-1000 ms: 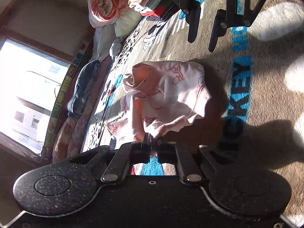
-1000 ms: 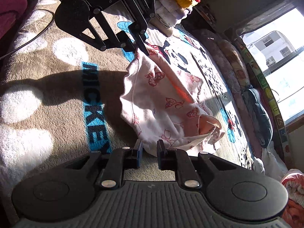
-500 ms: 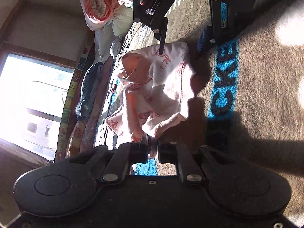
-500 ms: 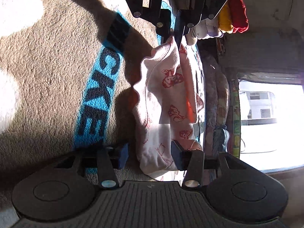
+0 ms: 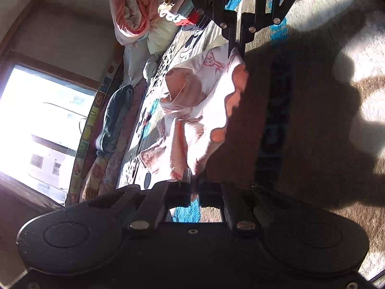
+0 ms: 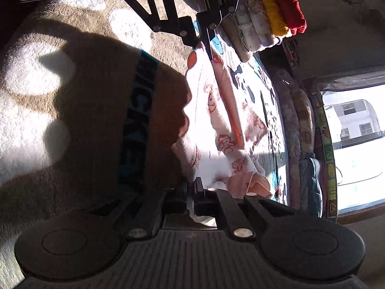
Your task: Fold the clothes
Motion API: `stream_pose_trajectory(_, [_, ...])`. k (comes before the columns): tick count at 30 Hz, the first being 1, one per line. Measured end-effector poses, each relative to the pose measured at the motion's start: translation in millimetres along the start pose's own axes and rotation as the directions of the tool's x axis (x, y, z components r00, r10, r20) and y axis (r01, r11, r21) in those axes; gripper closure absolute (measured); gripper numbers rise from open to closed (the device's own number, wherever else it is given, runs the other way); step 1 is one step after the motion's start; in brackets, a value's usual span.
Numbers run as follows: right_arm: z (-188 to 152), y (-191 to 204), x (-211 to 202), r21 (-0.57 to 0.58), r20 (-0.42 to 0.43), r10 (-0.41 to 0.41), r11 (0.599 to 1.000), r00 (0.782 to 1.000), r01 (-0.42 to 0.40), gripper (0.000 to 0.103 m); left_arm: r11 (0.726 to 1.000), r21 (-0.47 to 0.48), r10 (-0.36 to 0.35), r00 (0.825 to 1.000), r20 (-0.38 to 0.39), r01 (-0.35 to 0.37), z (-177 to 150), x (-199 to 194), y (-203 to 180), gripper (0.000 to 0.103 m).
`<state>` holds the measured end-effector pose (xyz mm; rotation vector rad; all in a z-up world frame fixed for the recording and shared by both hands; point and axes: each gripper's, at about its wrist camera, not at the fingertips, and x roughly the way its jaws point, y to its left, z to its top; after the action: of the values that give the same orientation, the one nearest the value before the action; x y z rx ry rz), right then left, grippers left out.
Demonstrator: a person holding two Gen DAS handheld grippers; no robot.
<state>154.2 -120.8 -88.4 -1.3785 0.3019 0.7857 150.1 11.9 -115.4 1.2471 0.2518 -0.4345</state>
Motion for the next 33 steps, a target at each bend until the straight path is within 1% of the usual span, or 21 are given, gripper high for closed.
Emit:
stream_pose_trajectory(5, [8, 31, -16, -0.037, 0.0, 0.06, 0.998, 0.998, -0.06, 0.097, 0.997, 0.068, -0.039, 0.999, -0.001, 0.039, 0, -20, -32, 0.099])
stream_pose_trajectory(8, [14, 50, -25, -0.06, 0.001, 0.093, 0.994, 0.996, -0.093, 0.097, 0.995, 0.085, -0.06, 0.998, -0.006, 0.06, -1, -34, -49, 0.099])
stream_pose_trajectory(11, [18, 63, -31, -0.055, 0.002, 0.117, 0.992, 0.993, -0.116, 0.097, 0.996, 0.015, -0.087, 0.996, -0.024, 0.087, -3, -39, -46, 0.099])
stream_pose_trajectory(13, [22, 69, -33, -0.047, -0.005, 0.115, 0.992, 0.993, -0.116, 0.096, 0.994, -0.031, -0.105, 0.994, -0.035, 0.104, -5, -43, -43, 0.099])
stream_pose_trajectory(18, [25, 69, -42, 0.032, 0.007, 0.104, 0.994, 0.995, -0.105, 0.096, 0.979, -0.149, -0.153, 0.986, -0.06, 0.143, -8, -53, -37, 0.099])
stream_pose_trajectory(21, [25, 64, -58, 0.11, 0.047, 0.106, 0.988, 0.993, -0.111, 0.096, 0.962, -0.218, -0.183, 0.981, -0.071, 0.164, -10, -59, -33, 0.099])
stream_pose_trajectory(22, [24, 59, -63, 0.171, 0.064, 0.103, 0.979, 0.993, -0.112, 0.095, 0.955, -0.242, -0.193, 0.978, -0.075, 0.17, -10, -60, -32, 0.099])
stream_pose_trajectory(24, [20, 47, -72, 0.306, 0.1, 0.09, 0.945, 0.991, -0.117, 0.092, 0.94, -0.287, -0.213, 0.974, -0.081, 0.182, -12, -64, -30, 0.098])
stream_pose_trajectory(25, [17, 39, -75, 0.393, 0.12, 0.081, 0.912, 0.989, -0.123, 0.087, 0.932, -0.31, -0.223, 0.971, -0.083, 0.188, -12, -66, -28, 0.098])
stream_pose_trajectory(26, [11, 27, -76, 0.511, 0.145, 0.067, 0.849, 0.987, -0.133, 0.083, 0.923, -0.334, -0.234, 0.969, -0.086, 0.193, -13, -68, -27, 0.097])
stream_pose_trajectory(27, [3, 15, -76, 0.627, 0.169, 0.049, 0.765, 0.984, -0.146, 0.081, 0.898, -0.4, -0.24, 0.967, -0.088, 0.187, -14, -66, -18, 0.097])
stream_pose_trajectory(28, [-7, 3, -75, 0.736, 0.195, 0.029, 0.657, 0.98, -0.166, 0.074, 0.868, -0.463, -0.247, 0.965, -0.087, 0.181, -15, -63, -10, 0.097])
stream_pose_trajectory(29, [-20, -7, -72, 0.829, 0.222, 0.004, 0.525, 0.975, -0.191, 0.071, 0.833, -0.525, -0.255, 0.963, -0.086, 0.173, -16, -61, -1, 0.097])
stream_pose_trajectory(30, [-32, -12, -68, 0.891, 0.248, -0.017, 0.396, 0.969, -0.221, 0.065, 0.787, -0.593, -0.266, 0.961, -0.081, 0.168, -17, -56, 9, 0.095])
stream_pose_trajectory(31, [-45, -16, -63, 0.931, 0.272, -0.039, 0.263, 0.961, -0.253, 0.062, 0.736, -0.658, -0.277, 0.958, -0.075, 0.161, -17, -51, 18, 0.094])
stream_pose_trajectory(32, [-55, -18, -58, 0.95, 0.283, -0.062, 0.153, 0.957, -0.271, 0.061, 0.691, -0.706, -0.286, 0.956, -0.07, 0.155, -17, -46, 26, 0.091])
stream_pose_trajectory(33, [-64, -18, -52, 0.954, 0.298, -0.083, 0.063, 0.951, -0.293, 0.06, 0.643, -0.752, -0.295, 0.953, -0.065, 0.147, -17, -41, 34, 0.083])
